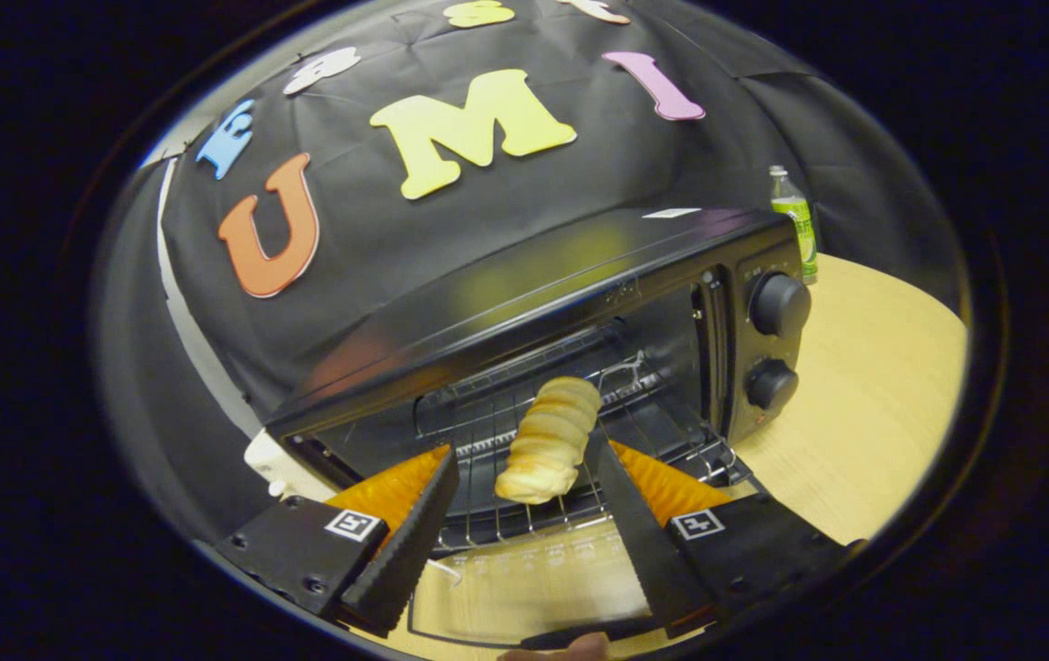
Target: Open the toaster oven, put the food inside, and close the toaster oven door.
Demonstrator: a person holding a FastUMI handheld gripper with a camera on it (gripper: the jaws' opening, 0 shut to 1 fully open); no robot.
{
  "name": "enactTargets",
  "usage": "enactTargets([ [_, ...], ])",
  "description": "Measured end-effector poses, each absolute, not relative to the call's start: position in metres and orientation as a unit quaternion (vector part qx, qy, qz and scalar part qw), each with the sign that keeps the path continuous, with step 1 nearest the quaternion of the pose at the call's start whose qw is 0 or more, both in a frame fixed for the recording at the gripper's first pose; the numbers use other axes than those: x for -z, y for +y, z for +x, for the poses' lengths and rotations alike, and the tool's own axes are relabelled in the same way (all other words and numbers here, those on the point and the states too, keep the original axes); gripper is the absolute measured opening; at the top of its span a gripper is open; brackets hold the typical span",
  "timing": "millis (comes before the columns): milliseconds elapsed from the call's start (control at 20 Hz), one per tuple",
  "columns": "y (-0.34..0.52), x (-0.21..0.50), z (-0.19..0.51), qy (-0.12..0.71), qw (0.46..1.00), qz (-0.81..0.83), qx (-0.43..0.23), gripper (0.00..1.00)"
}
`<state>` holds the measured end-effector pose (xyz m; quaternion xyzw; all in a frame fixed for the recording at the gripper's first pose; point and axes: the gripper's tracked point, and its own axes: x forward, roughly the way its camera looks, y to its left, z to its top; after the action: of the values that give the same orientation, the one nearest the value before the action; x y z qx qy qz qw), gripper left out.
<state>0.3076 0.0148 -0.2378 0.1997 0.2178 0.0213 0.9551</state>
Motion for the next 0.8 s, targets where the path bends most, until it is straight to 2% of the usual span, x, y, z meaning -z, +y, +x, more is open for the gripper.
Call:
enactTargets([
  [450, 0.025, 0.192, 0.202, 0.220, 0.960, 0.150, -0.084, 1.00],
  [800, 0.011, 0.204, 0.142, 0.231, 0.966, 0.069, -0.096, 1.00],
])
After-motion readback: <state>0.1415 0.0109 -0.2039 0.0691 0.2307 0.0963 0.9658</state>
